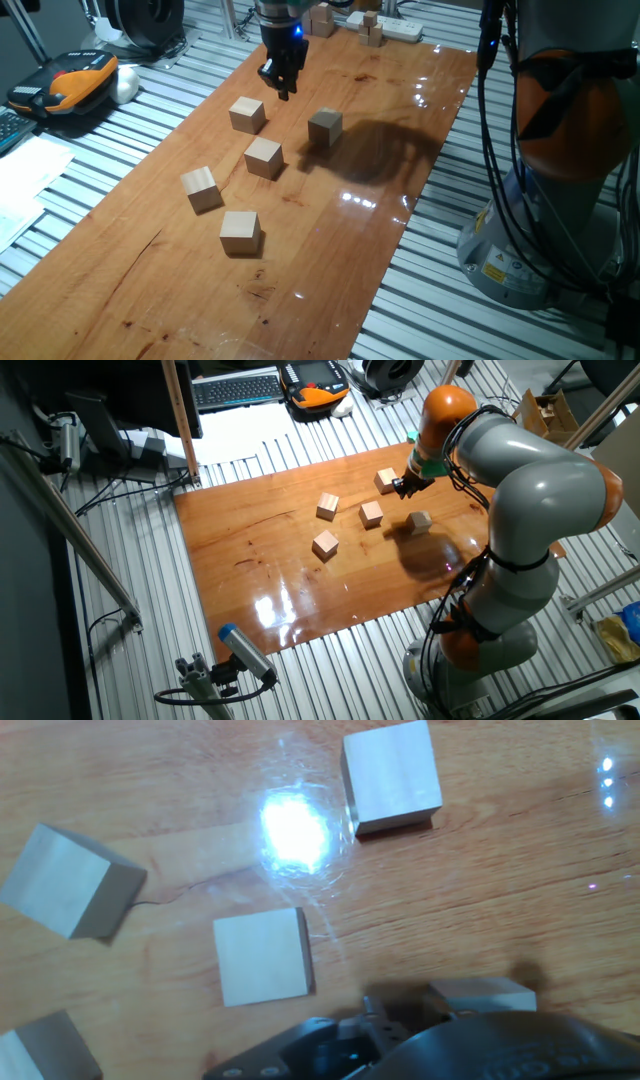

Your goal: Stack the blocks in a vertical line of five

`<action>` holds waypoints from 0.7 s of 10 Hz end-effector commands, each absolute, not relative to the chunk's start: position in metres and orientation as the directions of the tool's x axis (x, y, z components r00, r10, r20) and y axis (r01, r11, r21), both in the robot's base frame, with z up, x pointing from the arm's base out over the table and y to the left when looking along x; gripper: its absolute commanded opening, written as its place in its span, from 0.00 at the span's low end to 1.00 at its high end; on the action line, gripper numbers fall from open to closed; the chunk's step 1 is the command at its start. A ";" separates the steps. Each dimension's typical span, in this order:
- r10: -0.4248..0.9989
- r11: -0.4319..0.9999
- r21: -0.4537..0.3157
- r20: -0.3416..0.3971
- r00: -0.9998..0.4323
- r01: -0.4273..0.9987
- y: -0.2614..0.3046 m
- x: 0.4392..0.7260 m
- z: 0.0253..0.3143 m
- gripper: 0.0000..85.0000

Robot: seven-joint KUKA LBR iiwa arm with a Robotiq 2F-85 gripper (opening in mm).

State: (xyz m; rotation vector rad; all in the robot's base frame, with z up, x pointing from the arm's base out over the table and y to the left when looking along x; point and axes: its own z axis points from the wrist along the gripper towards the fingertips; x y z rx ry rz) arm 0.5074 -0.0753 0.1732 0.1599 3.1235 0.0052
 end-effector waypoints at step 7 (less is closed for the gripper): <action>0.062 0.998 -0.024 -0.013 -0.998 0.063 -0.094 0.497 0.160 0.80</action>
